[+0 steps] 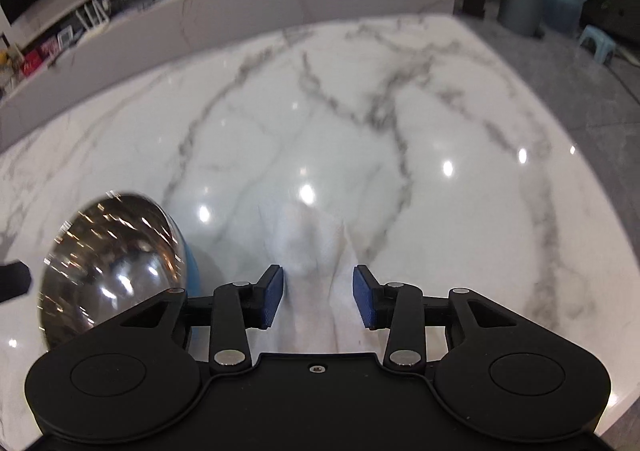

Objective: Clean bowl

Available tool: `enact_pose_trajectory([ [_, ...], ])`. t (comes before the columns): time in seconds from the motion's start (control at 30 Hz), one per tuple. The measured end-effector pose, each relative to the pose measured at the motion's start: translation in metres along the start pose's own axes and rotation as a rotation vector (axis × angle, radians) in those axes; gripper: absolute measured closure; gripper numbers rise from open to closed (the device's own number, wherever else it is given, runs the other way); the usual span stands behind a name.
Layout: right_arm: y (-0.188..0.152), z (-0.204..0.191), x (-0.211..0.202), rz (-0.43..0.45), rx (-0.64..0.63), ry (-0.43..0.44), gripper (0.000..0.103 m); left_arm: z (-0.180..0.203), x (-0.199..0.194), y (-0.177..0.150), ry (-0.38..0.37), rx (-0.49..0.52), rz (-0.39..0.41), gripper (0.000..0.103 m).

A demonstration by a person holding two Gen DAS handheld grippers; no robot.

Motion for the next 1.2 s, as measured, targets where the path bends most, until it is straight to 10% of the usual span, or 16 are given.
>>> enact_pose_trajectory([
  [0.6, -0.004, -0.02, -0.053, 0.141, -0.057, -0.018, 0.015, 0.013, -0.022, -0.004, 0.085, 0.018, 0.091, 0.024],
  [1.2, -0.001, -0.02, -0.056, 0.152, -0.075, -0.036, 0.015, 0.02, -0.019, -0.015, 0.165, 0.08, 0.059, 0.024],
])
Point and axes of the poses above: each gripper's, at about its wrist camera, not at the fingertips, and x roughly the way its jaws point, z to its right, y to its top, the point moved 7 cm from there along x, roughly the way its jaws point, and after that the axes turned 7 degrees about -x, right-handed, at the moved point
